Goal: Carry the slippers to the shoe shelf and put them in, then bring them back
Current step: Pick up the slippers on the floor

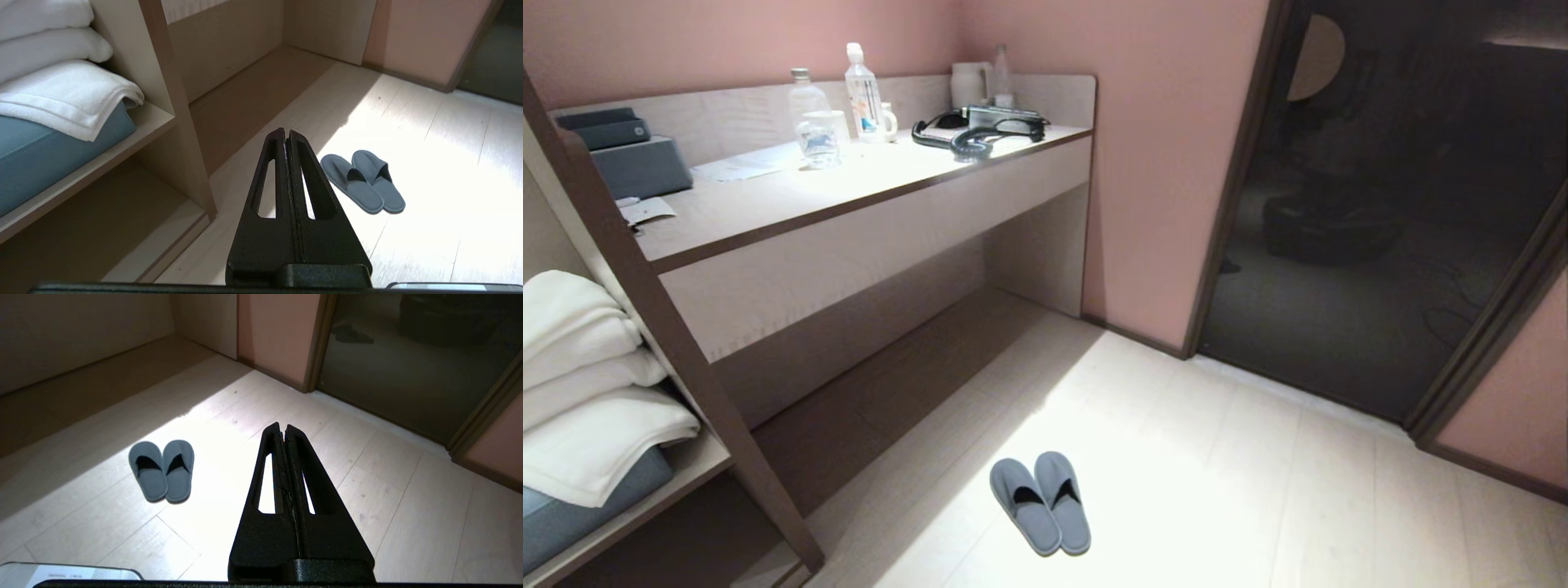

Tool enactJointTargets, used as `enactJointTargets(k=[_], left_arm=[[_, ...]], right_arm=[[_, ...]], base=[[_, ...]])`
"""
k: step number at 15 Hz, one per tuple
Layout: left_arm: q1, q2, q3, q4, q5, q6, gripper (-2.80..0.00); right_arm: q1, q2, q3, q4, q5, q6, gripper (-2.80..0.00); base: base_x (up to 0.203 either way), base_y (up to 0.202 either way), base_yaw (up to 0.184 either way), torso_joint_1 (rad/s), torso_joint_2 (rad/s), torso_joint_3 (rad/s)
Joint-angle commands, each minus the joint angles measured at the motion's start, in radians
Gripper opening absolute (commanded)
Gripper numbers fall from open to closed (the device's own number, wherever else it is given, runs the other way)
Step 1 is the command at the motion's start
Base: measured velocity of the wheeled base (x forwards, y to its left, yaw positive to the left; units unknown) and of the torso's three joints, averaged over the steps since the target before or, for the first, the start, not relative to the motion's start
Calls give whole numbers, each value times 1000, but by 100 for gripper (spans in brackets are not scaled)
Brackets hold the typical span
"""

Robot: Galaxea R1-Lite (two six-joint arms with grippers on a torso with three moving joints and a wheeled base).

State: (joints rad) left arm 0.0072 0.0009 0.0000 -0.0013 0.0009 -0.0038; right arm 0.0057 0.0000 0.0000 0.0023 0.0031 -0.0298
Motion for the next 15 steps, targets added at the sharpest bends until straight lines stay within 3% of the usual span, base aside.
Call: enactJointTargets(k=[1,15], left_arm=[[0,1,0,0,1,-1,-280],[-1,4,-2,3,-1,1,-280]], right_arm=[[1,0,0,-1,0,0,-280],[2,0,0,-1,0,4,-280]], base=[[0,0,0,2,-2,-198],[0,0,0,3,2,-199]])
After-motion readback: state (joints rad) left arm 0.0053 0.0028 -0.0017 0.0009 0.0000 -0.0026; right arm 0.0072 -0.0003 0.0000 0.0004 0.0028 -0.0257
